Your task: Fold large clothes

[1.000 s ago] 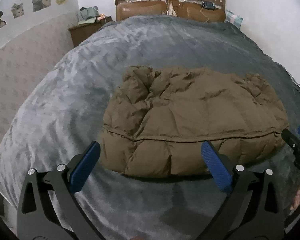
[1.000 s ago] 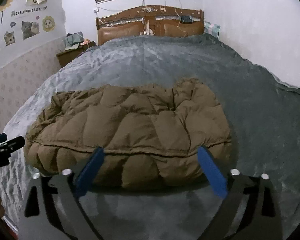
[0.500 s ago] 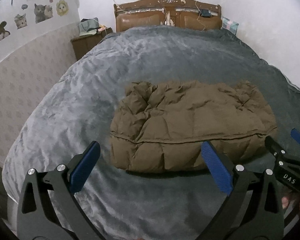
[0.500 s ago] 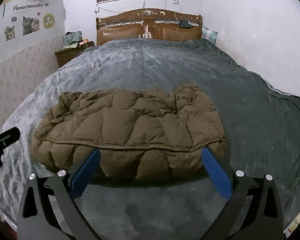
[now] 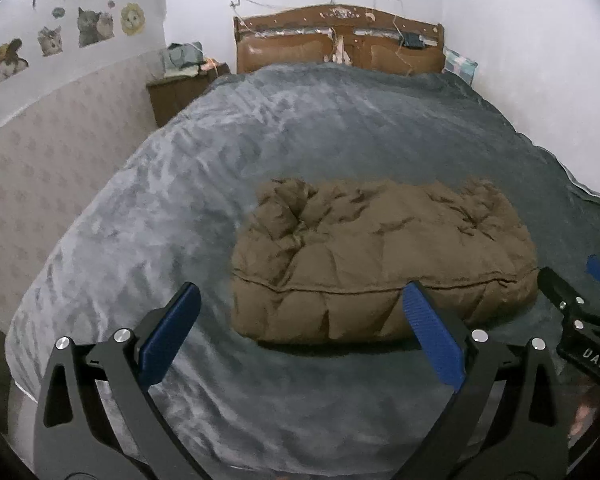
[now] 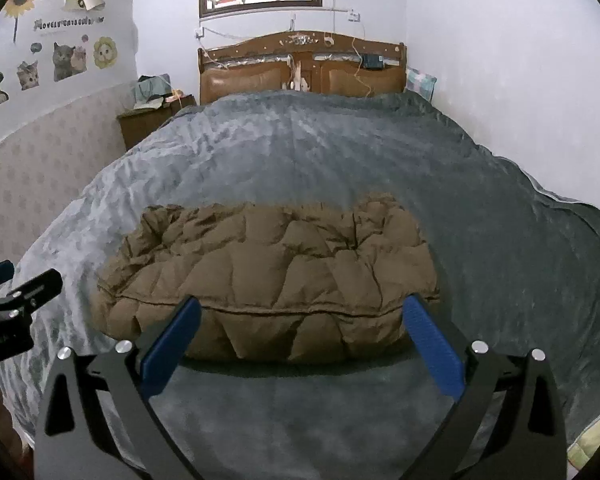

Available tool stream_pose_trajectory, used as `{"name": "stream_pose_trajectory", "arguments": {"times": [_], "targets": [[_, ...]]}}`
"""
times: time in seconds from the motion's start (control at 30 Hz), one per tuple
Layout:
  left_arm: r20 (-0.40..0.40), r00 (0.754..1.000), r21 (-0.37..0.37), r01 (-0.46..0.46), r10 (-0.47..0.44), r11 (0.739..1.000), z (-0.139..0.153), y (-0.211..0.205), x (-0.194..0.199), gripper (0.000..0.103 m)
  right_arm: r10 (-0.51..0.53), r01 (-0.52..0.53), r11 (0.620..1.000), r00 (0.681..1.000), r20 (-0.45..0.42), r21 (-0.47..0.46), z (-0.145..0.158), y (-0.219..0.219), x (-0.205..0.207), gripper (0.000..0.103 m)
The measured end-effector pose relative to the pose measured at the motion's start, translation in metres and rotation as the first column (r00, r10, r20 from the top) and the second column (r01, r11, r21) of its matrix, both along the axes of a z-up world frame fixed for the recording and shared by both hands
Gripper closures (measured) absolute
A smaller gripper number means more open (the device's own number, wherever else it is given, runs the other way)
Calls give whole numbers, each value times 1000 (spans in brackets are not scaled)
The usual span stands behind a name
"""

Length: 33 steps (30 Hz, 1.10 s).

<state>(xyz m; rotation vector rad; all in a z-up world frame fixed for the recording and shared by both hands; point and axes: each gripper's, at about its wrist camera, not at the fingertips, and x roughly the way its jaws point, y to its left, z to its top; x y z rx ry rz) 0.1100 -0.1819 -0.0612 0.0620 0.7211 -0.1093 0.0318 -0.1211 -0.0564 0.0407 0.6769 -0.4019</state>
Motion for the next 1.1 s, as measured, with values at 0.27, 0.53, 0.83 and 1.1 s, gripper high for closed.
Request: {"name": "stream_pose_trajectory", "arguments": {"times": [0.27, 0.53, 0.83, 1.1], "targets": [[21, 1000, 7, -2, 1, 1000, 13, 4, -4, 3, -26, 26, 1000, 1000, 1, 5, 4, -1, -2, 2], [27, 1000, 15, 3, -3, 1000, 18, 2, -7, 3, -28, 28, 1000, 1000, -2, 1, 5, 0, -1, 2], [24, 1000, 18, 8, -8, 1000, 20, 1, -8, 3, -29, 29, 1000, 1000, 2, 5, 7, -5, -2, 2], [24, 1000, 20, 6, -6, 1000, 22, 4, -8, 3, -30, 30, 1000, 1000, 5, -4, 9, -6, -3, 2]]}}
